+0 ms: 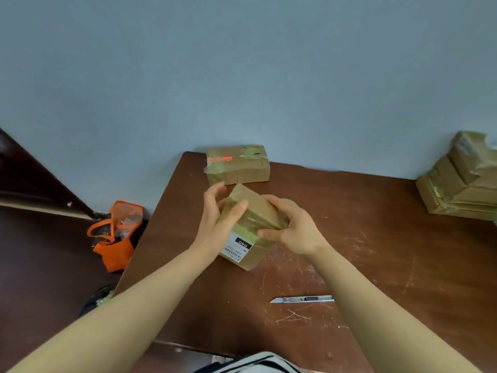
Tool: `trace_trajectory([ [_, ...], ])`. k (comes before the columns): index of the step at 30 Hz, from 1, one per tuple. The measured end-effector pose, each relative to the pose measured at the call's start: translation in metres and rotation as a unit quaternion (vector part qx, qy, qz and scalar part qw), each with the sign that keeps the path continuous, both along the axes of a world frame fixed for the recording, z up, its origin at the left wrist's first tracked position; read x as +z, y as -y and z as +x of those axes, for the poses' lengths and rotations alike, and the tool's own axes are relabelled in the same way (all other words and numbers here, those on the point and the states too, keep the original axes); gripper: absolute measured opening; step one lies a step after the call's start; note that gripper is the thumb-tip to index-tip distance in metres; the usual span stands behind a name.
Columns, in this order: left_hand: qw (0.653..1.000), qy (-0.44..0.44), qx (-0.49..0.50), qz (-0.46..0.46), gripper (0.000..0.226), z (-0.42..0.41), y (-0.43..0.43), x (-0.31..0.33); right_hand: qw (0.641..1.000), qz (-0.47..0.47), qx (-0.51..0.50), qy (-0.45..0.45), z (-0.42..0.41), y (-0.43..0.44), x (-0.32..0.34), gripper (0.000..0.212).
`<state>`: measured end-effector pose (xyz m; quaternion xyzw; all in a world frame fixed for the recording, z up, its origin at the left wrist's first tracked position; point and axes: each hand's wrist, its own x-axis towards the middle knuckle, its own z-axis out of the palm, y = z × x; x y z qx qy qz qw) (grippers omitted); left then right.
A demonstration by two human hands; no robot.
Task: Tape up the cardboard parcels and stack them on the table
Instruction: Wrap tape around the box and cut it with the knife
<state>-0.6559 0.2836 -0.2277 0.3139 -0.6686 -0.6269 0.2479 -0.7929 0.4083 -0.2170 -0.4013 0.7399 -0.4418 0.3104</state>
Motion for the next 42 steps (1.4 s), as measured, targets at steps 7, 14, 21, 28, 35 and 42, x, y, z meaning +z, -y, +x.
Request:
trace_trajectory([
  [7, 0.995, -0.005, 0.078, 0.069, 0.025, 0.005, -0.006, -0.002, 1.0, 0.005, 0.017, 0.006, 0.024, 0.016, 0.01, 0.055],
  [14, 0.99, -0.008, 0.127, 0.065, 0.018, 0.013, -0.012, -0.002, 0.995, -0.061, -0.073, -0.038, 0.04, 0.026, 0.0, 0.03],
  [21, 0.991, 0.021, 0.129, -0.01, 0.009, 0.022, -0.004, -0.002, 0.977, -0.092, -0.149, 0.124, 0.044, 0.027, -0.005, 0.029],
  [28, 0.914, 0.134, 0.015, -0.383, 0.022, 0.021, 0.007, 0.009, 0.981, -0.035, -0.189, -0.003, 0.047, 0.037, 0.002, 0.033],
  [35, 0.754, 0.314, -0.058, -0.574, 0.072, 0.0, -0.005, 0.028, 0.975, 0.053, -0.088, -0.196, 0.04, 0.045, 0.011, 0.03],
  [42, 0.712, 0.292, -0.013, -0.638, 0.042, 0.002, -0.017, 0.025, 0.984, 0.123, -0.125, 0.013, 0.033, 0.06, 0.019, 0.038],
])
